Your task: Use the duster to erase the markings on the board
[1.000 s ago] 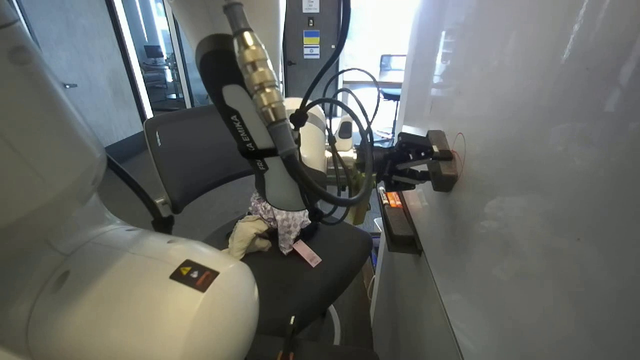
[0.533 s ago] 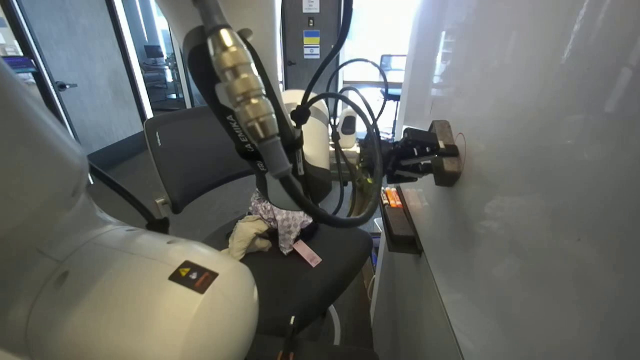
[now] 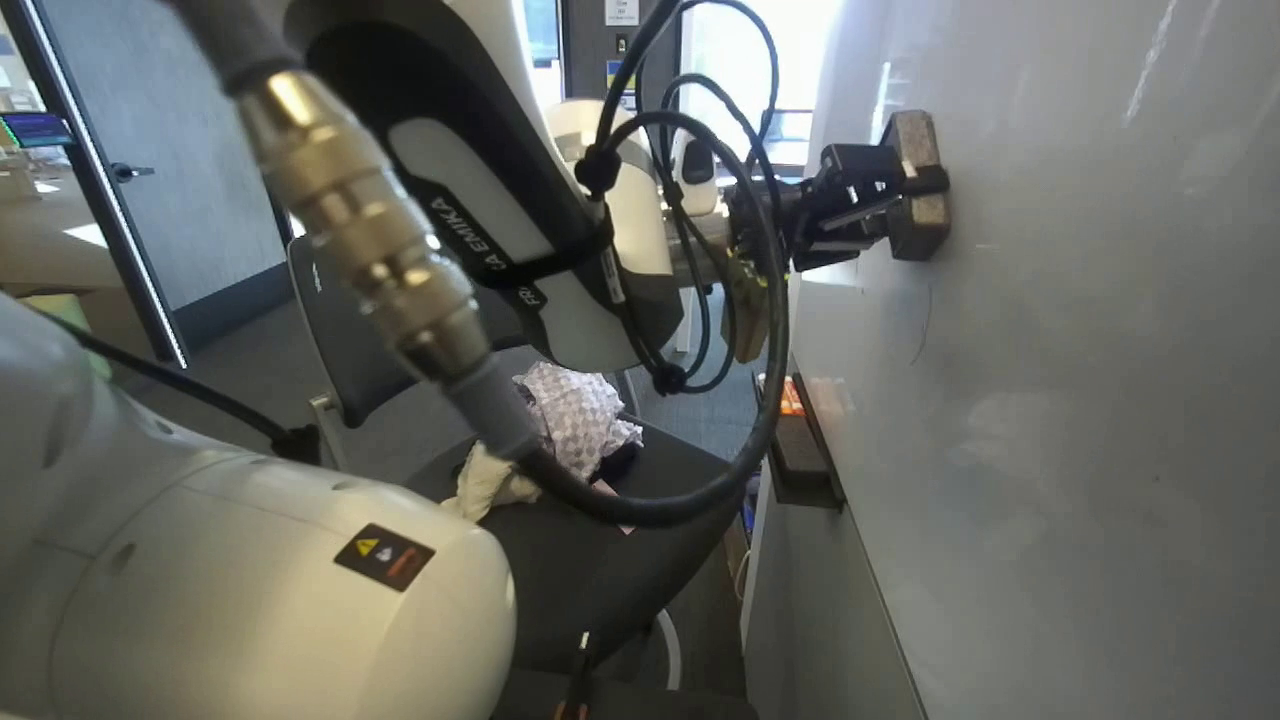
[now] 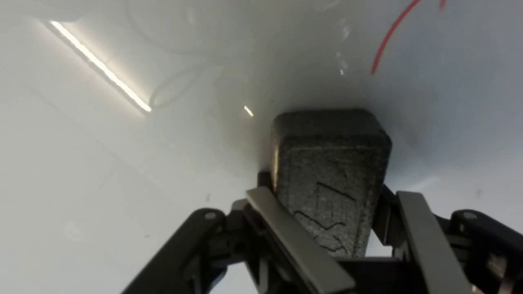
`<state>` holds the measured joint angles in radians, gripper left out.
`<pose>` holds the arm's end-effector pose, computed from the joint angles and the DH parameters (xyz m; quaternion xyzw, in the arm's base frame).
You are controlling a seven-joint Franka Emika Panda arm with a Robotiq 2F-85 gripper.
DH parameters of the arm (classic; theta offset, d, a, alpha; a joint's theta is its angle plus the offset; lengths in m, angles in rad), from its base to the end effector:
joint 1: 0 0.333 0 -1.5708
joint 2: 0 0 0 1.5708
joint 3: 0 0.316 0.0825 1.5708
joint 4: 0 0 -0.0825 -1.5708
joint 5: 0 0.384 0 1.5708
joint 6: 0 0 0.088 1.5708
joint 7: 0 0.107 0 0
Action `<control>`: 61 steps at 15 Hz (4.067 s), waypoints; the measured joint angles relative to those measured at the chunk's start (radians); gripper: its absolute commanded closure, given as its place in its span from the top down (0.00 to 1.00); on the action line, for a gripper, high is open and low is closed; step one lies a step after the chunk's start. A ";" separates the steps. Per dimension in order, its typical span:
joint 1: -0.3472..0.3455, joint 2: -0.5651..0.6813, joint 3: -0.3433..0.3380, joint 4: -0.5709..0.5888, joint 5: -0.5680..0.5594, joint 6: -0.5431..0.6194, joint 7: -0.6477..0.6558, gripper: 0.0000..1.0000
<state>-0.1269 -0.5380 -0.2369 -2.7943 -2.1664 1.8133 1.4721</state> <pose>0.3288 -0.1971 0.4194 0.6304 -0.1428 0.3411 0.6825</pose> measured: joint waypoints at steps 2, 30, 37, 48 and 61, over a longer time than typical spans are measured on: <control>0.000 -0.020 0.000 0.001 -0.005 -0.014 0.000 0.32; 0.014 0.213 -0.018 -0.052 -0.067 -0.133 -0.005 0.32; 0.009 0.294 -0.037 -0.064 -0.061 -0.056 -0.008 0.32; 0.013 0.310 -0.033 0.058 0.381 0.413 -0.341 0.32; 0.137 0.402 0.051 0.069 1.430 0.580 -1.133 0.32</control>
<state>0.0100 -0.1361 -0.1858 -2.7257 -0.7361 2.3937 0.3393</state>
